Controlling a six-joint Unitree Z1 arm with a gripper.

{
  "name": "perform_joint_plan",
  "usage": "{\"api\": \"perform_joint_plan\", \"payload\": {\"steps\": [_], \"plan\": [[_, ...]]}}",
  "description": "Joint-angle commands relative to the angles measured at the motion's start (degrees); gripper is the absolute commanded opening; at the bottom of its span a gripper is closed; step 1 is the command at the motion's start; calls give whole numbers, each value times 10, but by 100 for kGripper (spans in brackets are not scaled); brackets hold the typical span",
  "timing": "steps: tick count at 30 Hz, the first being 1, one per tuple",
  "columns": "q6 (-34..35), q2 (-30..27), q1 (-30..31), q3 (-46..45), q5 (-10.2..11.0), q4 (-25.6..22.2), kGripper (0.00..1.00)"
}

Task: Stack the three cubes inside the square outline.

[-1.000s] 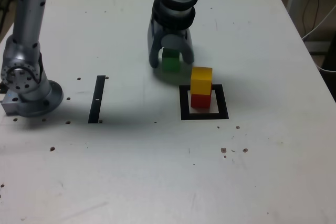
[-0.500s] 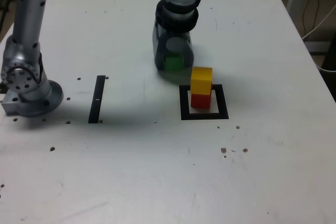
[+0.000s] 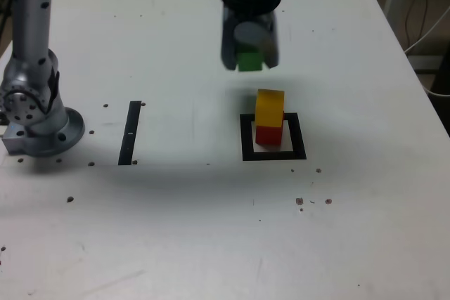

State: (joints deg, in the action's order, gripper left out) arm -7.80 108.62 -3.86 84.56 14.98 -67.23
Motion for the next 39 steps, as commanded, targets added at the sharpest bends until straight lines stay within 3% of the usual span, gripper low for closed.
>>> {"api": "perform_joint_plan", "payload": {"steps": [1,5,13,23,28,39], "plan": [[2,-7,20,23,-13,-13,6],[4,-9,41,46,-31,-30,5],[9,-11,61,70,-41,-62,5],[43,4,116,129,-26,-111,5],[63,19,128,150,-37,-136,5],[63,57,123,151,-51,-138,7]]}}
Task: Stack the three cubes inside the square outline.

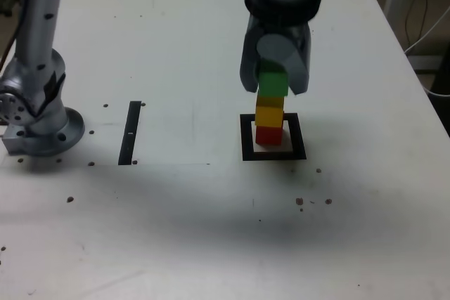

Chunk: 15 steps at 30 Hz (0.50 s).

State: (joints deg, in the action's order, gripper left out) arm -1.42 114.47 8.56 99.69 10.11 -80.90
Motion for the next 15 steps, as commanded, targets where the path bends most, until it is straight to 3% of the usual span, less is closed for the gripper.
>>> {"api": "perform_joint_plan", "payload": {"steps": [1,10,15], "plan": [[-1,-1,-1,-1,-3,-1,7],[-1,-3,-1,-5,-4,-6,9],[-2,-1,-1,-8,-4,-10,17]]}}
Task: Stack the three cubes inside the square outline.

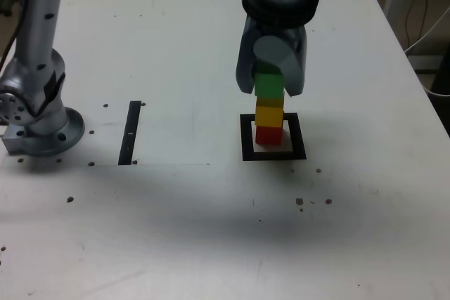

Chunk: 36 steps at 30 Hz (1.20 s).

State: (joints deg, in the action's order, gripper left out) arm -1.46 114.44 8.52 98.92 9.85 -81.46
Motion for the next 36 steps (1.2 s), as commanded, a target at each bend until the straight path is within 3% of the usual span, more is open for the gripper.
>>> {"api": "perform_joint_plan", "payload": {"steps": [1,10,19,24,27,33,36], "plan": [[-3,0,-1,0,-1,-6,19],[-9,7,-1,-1,-1,-5,36],[-11,15,-2,-2,-1,3,38],[-11,18,-3,-6,-1,4,44],[-11,18,-3,-8,-2,4,54],[-20,16,-3,-10,-2,6,94],[-21,15,-3,-11,-2,4,99]]}}
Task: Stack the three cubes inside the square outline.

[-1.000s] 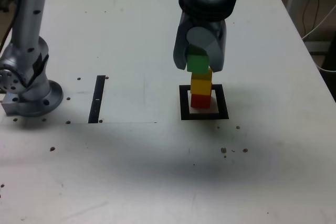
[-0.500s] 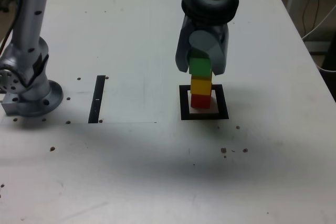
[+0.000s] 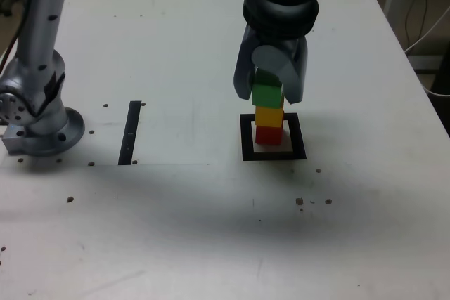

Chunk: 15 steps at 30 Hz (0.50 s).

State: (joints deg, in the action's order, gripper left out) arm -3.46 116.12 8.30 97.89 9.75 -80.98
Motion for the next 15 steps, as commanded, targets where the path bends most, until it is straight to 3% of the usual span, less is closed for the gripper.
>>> {"api": "perform_joint_plan", "payload": {"steps": [1,15], "plan": [[-1,-2,-1,0,-1,-1,99],[-3,-29,-2,-20,-7,13,99]]}}
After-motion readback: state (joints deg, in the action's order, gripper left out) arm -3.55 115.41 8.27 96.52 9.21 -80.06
